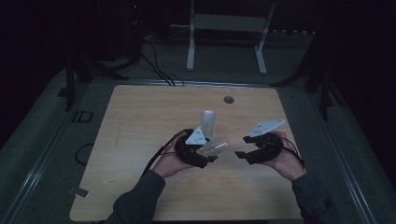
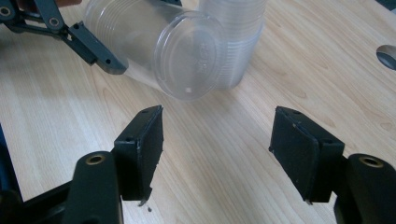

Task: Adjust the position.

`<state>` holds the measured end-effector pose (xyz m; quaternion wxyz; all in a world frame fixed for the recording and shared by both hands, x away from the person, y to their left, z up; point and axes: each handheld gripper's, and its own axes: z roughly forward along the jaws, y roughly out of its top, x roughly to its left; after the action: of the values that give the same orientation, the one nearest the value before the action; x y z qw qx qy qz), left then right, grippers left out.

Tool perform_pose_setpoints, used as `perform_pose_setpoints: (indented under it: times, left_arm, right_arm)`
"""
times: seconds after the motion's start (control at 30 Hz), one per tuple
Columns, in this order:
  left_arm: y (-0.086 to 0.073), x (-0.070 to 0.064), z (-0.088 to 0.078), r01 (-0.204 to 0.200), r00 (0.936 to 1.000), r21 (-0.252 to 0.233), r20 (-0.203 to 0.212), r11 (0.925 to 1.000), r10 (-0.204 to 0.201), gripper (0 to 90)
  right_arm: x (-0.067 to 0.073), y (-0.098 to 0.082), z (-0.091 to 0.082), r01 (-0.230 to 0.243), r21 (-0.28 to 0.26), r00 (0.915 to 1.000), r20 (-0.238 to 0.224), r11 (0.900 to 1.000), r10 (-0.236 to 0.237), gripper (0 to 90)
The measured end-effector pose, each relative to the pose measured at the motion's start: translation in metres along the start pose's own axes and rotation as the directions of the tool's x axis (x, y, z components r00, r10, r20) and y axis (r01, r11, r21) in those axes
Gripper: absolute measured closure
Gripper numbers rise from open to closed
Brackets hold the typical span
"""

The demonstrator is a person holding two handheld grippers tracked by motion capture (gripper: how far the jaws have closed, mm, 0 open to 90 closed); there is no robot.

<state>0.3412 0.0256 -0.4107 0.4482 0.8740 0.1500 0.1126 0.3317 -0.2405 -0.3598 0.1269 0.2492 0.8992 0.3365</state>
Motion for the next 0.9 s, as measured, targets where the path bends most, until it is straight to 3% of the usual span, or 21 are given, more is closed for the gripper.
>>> perform_pose_setpoints:
  times: [0.37,0.9]
  left_arm:
    - [-0.0005,-0.0014,0.0015,-0.017,0.9999,0.021,0.004,0.9996,0.017,31.0]
    - [-0.0004,-0.004,0.0045,-0.03,0.9994,0.031,0.019,0.9991,0.03,31.0]
  right_arm:
    - [0.0032,0.0046,0.0027,0.05,0.056,0.9987,-0.009,0.997,-0.05,34.4]
    - [0.0071,0.0091,0.0075,0.115,0.125,0.993,-0.04,0.985,-0.111,34.3]
